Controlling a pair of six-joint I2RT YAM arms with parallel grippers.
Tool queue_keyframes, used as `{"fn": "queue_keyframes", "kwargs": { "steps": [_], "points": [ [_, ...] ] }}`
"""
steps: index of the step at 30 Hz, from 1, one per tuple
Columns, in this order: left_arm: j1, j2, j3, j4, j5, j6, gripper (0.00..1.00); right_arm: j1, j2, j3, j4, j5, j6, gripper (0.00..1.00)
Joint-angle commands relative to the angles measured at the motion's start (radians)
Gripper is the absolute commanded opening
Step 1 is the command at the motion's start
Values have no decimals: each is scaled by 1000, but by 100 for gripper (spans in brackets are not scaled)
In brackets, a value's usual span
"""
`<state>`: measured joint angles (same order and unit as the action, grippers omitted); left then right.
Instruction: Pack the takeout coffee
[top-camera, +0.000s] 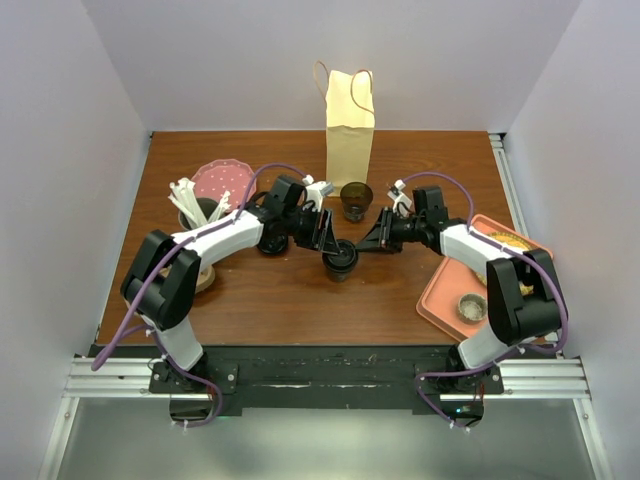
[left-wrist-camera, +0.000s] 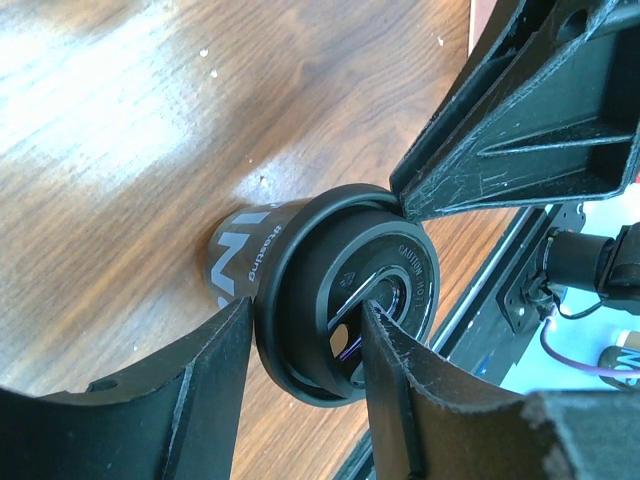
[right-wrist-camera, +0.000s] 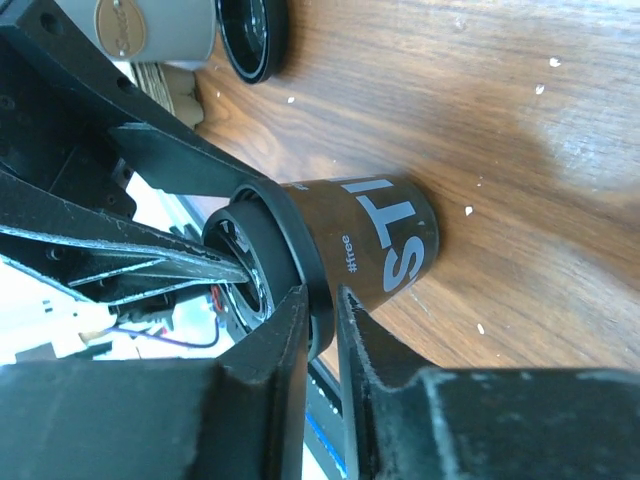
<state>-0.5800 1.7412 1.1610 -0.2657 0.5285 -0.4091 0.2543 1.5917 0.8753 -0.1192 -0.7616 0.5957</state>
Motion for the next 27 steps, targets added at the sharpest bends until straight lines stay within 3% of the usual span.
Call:
{"fn": "queue_keyframes", "kwargs": {
  "steps": [1,9,17,27],
  "points": [
    [-24,70,-70,-104,-120,44,50,0,16,-90,-91,264,-31,15],
    [-29,70,-113,-98,-153,32,50,2,11,-163,-10,260,-8,14],
    [-29,55,-135,-98,-165,24,50,2,4,-127,-8,213,-8,17],
    [-29,-26,-155,-118,-136,-43,50,2,-107,99,-204,179,-19,40]
  ]
}}
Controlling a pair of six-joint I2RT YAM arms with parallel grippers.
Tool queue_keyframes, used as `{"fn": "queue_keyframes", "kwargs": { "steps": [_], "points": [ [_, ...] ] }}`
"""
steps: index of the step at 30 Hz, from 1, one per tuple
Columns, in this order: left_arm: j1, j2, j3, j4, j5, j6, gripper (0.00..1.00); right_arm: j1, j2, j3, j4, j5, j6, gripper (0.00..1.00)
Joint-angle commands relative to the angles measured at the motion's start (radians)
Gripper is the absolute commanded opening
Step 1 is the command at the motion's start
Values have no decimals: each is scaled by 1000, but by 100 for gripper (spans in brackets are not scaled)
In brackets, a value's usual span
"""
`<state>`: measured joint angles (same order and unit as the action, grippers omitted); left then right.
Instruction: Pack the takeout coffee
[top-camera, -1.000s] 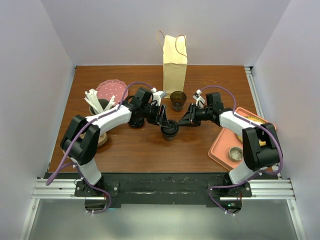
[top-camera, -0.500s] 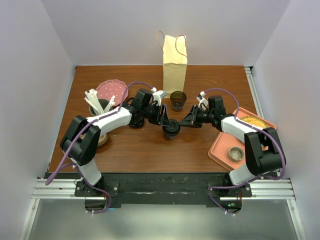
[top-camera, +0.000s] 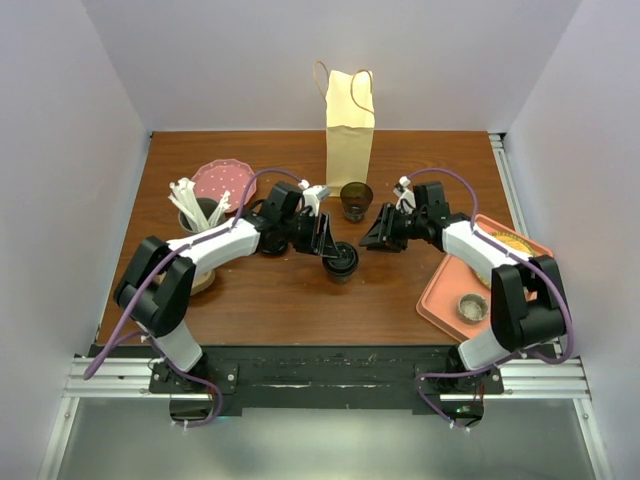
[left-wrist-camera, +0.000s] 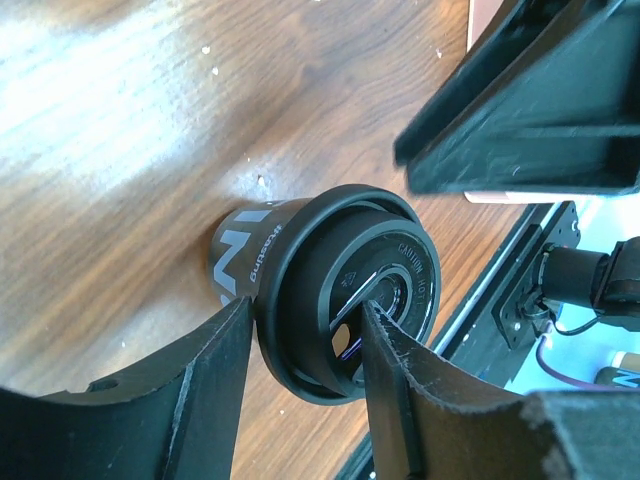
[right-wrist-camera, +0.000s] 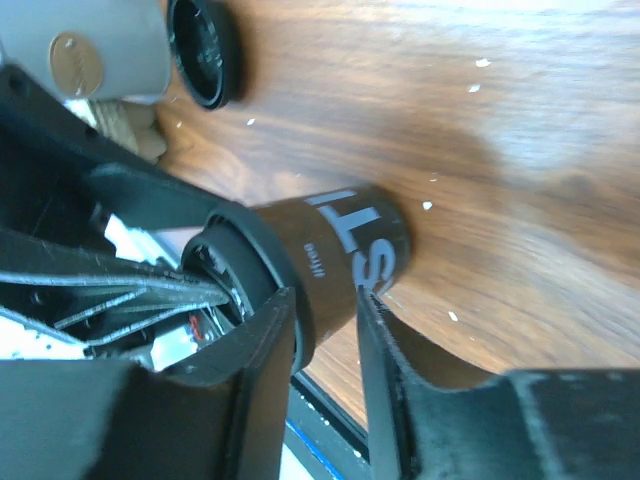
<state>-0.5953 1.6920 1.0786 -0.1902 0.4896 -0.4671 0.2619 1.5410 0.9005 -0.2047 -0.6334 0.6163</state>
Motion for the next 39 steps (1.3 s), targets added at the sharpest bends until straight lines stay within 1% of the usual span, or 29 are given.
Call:
{"fn": "queue_keyframes", "kwargs": {
  "steps": [1,2,3,5,6,9,10,13,22,25,29,33,37,39],
  "points": [
    [-14,18,-71,-195,-92,4,51,-6,-71,77,-124,44,-39,42],
    [-12,12,-71,-189,-68,-14,51,-6,-79,75,-127,37,-41,45],
    [-14,8,-68,-184,-56,-22,52,-6,-87,72,-131,29,-43,50],
    [-12,-3,-63,-175,-28,-45,53,8,-102,66,-143,14,-52,55],
    [-12,-3,-54,-175,-22,-48,54,16,-107,64,-153,8,-59,60],
    [-12,-5,-20,-193,-8,-51,57,69,-113,64,-182,21,-84,67],
    [-12,-6,-11,-198,-5,-53,59,95,-113,63,-185,34,-84,67],
    [-9,-14,7,-195,15,-67,61,120,-113,41,-171,60,-69,68],
    [5,-46,58,-198,61,-87,68,149,-96,26,-179,81,-92,69],
    [14,-55,69,-198,73,-90,69,155,-96,14,-170,63,-96,69],
    [22,-69,79,-178,125,-103,71,169,-94,14,-170,52,-105,71],
    [26,-81,84,-172,145,-105,76,180,-96,6,-148,26,-101,72],
    [31,-98,83,-204,144,-84,75,192,-79,8,-153,38,-105,72],
    [34,-107,84,-227,115,-70,73,191,-73,9,-150,57,-108,72]
  ]
}}
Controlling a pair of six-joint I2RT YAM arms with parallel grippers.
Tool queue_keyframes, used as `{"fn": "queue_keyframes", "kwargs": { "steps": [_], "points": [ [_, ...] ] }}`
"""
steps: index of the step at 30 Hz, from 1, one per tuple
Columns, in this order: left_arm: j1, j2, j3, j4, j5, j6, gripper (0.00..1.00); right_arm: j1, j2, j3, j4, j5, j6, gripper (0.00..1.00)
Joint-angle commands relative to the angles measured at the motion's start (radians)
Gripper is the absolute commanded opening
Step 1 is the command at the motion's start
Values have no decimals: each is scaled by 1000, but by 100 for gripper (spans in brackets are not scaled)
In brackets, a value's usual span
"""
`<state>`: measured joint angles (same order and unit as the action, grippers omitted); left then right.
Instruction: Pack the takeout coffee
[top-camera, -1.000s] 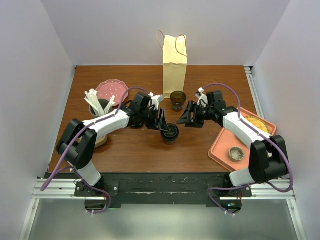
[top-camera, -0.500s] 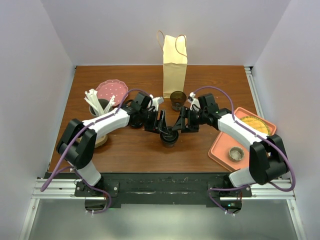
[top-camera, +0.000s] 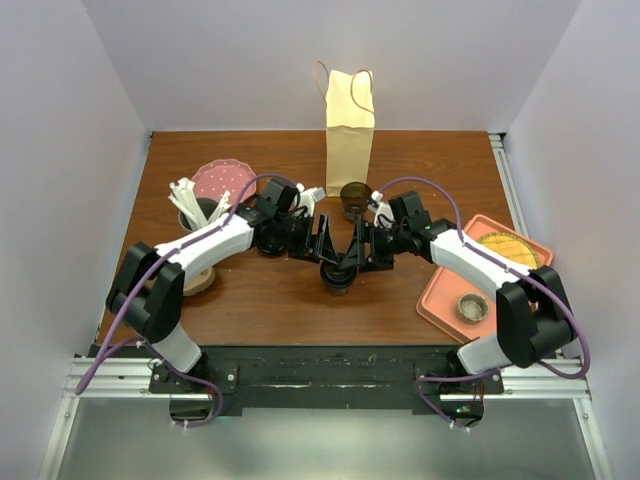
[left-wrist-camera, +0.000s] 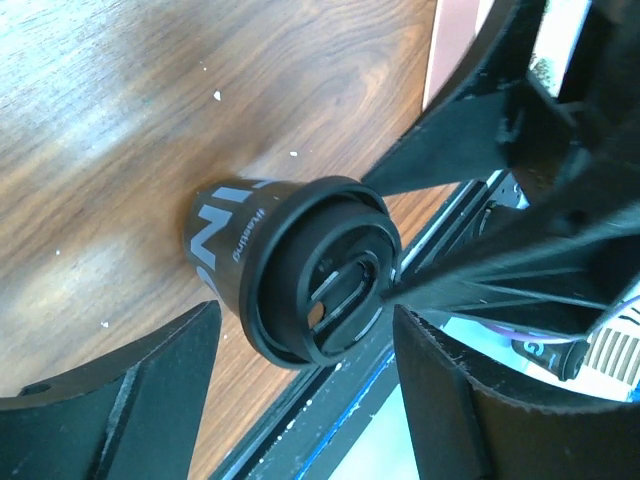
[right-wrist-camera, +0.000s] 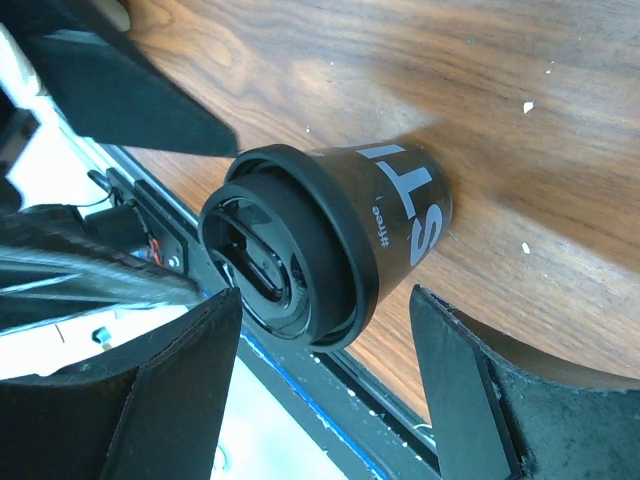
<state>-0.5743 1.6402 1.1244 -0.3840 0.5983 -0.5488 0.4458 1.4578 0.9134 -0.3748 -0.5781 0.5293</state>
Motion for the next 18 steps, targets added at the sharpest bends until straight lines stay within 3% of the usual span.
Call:
{"fn": "queue_keyframes", "kwargs": {
  "steps": [1,8,13,18],
  "points": [
    [16,-69,37,-50,-5,27,72,7,16,-2,19,7,-23,72],
    [17,-82,55,-150,-92,85,64,11,73,1,28,17,-34,66],
    [17,-103,6,-124,-137,87,59,11,75,-16,28,30,-41,60],
    [17,-69,-40,-47,-91,64,54,10,72,-27,34,27,-43,56]
  ]
}}
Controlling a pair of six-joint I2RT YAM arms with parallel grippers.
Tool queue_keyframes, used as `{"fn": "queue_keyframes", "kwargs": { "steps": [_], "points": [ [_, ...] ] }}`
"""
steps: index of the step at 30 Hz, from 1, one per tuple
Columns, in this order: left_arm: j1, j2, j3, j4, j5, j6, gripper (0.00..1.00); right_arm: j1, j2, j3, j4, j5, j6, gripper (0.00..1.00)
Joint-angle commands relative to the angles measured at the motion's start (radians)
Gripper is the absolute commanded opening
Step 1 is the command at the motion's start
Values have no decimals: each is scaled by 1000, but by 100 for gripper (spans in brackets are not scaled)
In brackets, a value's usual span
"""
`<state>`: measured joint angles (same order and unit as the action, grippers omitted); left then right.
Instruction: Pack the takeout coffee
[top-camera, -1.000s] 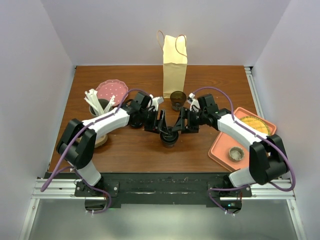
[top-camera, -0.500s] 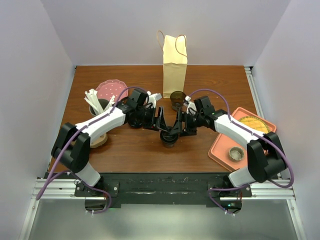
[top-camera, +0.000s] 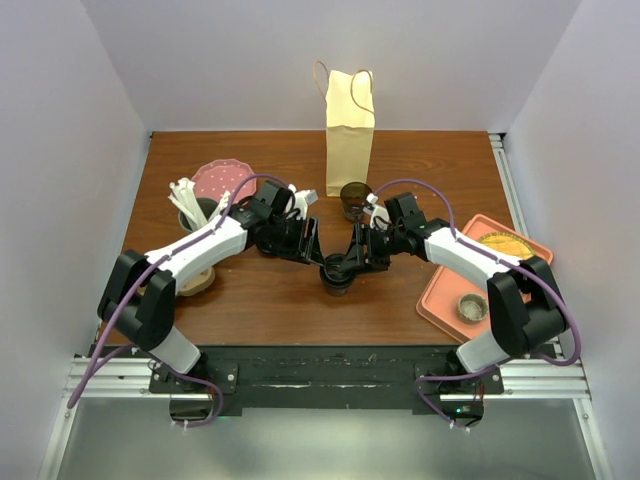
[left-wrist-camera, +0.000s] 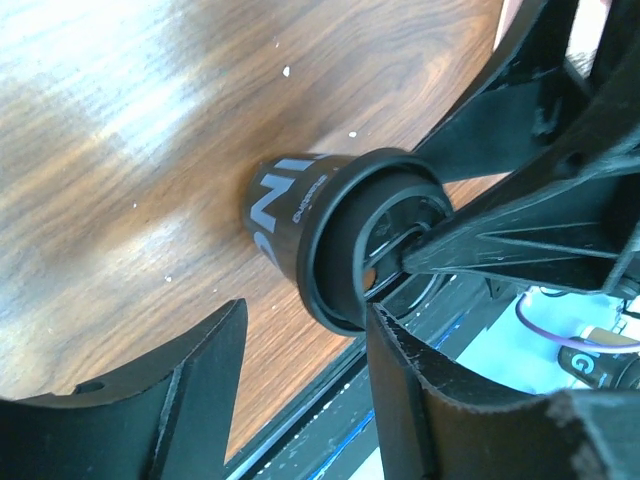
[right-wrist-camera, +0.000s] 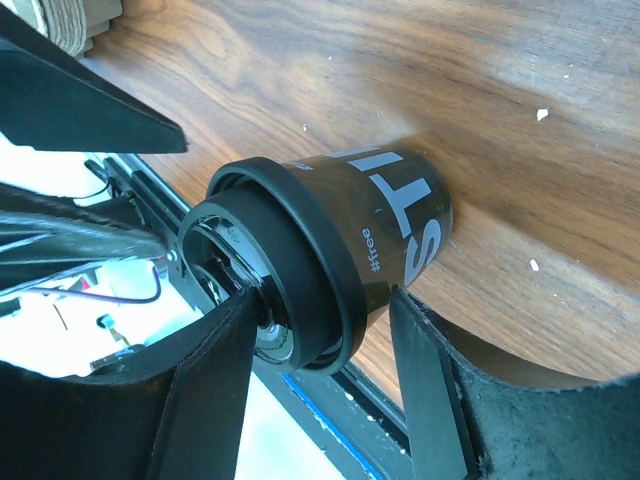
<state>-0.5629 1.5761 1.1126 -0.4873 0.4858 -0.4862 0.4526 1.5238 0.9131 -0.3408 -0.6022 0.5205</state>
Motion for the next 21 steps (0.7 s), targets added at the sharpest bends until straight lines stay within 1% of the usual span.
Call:
{"fn": "queue_keyframes", "kwargs": {
  "steps": [1,6,10,12,16,17,21],
  "points": [
    [6,7,-33,79,25,-6,53,4,3,-31,2,53,-33,56],
    [6,30,-46,102,25,-5,50,3,9,-34,9,58,-30,53],
    [6,45,-69,102,-13,1,49,3,18,-60,28,71,-20,45],
    [5,53,-88,69,-70,-3,46,3,21,-86,42,74,-16,45],
    [-5,45,-125,36,-164,-2,46,5,19,-134,75,85,-16,43],
    [-9,42,-138,35,-205,0,46,1,24,-141,77,88,-20,43],
    [-41,53,-152,9,-274,-8,45,1,42,-183,103,107,-27,41]
  ]
}}
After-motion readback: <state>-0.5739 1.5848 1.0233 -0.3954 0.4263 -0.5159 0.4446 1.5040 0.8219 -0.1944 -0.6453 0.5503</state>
